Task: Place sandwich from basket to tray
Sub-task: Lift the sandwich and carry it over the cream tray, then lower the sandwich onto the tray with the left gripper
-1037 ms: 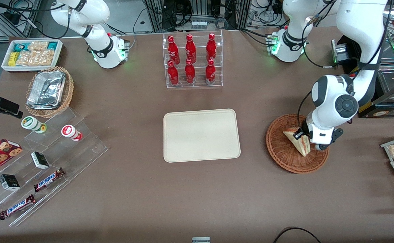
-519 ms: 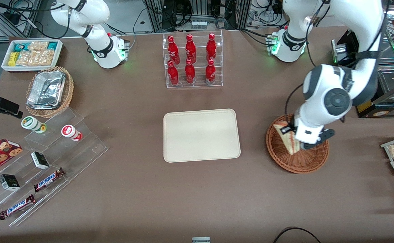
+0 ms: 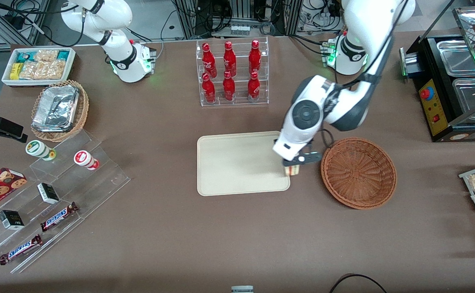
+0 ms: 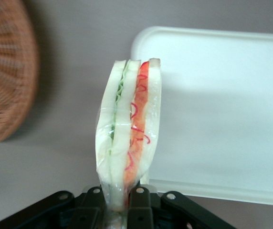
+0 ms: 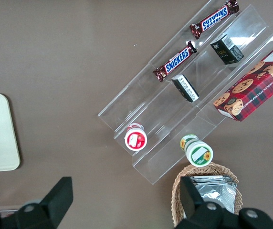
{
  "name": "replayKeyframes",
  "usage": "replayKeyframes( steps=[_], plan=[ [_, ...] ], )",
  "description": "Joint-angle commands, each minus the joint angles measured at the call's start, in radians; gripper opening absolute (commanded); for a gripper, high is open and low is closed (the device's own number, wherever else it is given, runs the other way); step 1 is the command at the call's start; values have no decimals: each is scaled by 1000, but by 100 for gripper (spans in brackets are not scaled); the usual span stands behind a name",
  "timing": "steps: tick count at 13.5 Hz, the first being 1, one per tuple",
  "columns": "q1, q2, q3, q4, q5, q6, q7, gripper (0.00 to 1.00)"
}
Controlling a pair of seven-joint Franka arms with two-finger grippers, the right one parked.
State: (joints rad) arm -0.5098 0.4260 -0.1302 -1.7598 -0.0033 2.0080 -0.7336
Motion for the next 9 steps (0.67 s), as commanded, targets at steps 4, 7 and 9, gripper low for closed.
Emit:
replayKeyframes(
  steps=[4, 7, 9],
  plan=[
    [-124, 229, 14, 290, -98, 3, -46, 0],
    [-165, 281, 17, 318, -90, 93, -140, 0],
    [-184, 298, 23, 324, -87, 109, -174, 0]
  ],
)
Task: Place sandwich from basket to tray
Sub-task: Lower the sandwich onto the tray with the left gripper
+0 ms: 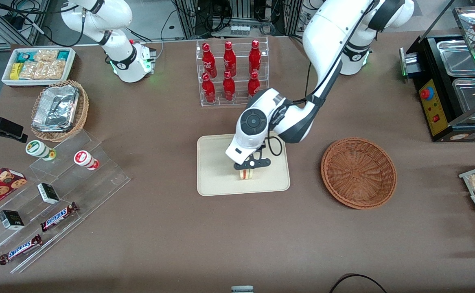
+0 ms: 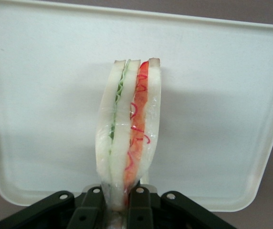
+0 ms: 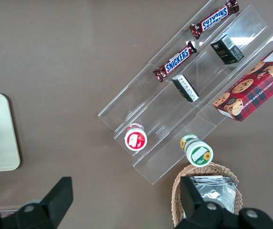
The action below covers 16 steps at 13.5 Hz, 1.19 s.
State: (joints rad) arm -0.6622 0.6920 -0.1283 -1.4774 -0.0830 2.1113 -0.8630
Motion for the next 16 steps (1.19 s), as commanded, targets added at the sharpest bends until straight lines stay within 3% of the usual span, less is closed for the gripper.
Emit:
replayKeyframes(
  steps=[1, 3, 7, 13, 14, 16],
  plan=[
    [-31, 34, 21, 42, -8, 6, -51, 0],
    [-31, 40, 22, 54, -4, 4, -63, 0],
    [-33, 63, 21, 65, 88, -1, -140, 0],
    [-34, 84, 21, 83, 89, -2, -162, 0],
    [-34, 84, 19, 83, 88, -2, -163, 5],
    [-34, 86, 19, 83, 89, -1, -157, 99]
  ],
)
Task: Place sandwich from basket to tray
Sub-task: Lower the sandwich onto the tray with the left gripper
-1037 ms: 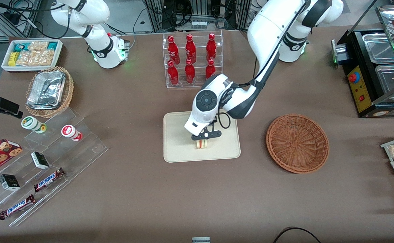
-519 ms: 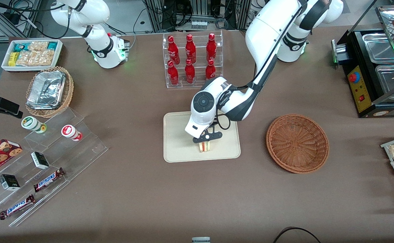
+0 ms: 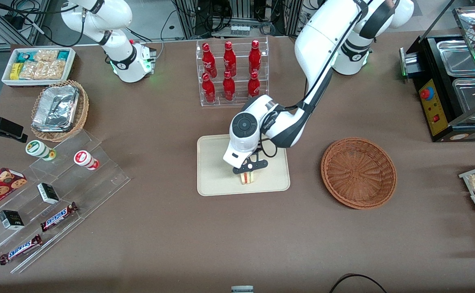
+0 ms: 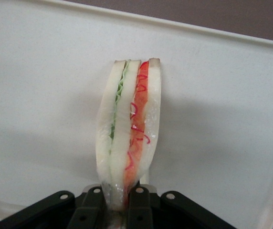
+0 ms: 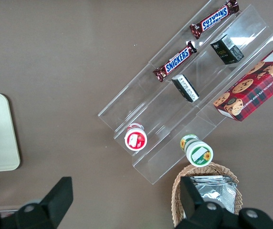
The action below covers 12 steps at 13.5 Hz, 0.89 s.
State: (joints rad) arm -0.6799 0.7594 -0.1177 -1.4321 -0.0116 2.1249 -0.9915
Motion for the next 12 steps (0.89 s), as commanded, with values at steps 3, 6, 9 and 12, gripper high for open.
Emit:
replayKeyframes(
  steps=[3, 6, 9, 12],
  plan=[
    [-20, 14, 9, 38, 19, -16, -30, 100],
    [-20, -9, 9, 38, 19, -31, -35, 100],
    [-17, -41, 9, 70, 15, -114, -36, 100],
    [-10, -74, 7, 119, 1, -209, -36, 100]
  ],
)
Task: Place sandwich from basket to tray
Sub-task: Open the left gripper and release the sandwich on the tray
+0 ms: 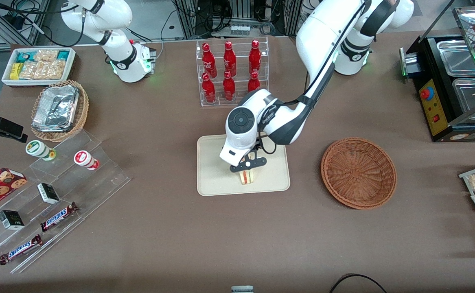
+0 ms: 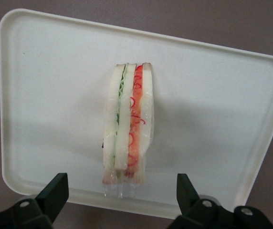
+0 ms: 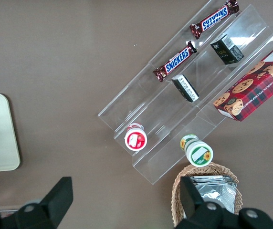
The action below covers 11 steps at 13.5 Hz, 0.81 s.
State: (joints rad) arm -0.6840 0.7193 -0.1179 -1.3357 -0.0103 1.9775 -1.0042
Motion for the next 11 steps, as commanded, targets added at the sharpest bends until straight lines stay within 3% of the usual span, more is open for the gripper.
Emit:
replayKeyframes(
  steps=[1, 6, 11],
  plan=[
    [-5, -50, 7, 21, 0, -68, -24, 100],
    [3, -95, 11, 18, 1, -110, -22, 100],
    [142, -181, 7, -3, -11, -235, 10, 100]
  ],
)
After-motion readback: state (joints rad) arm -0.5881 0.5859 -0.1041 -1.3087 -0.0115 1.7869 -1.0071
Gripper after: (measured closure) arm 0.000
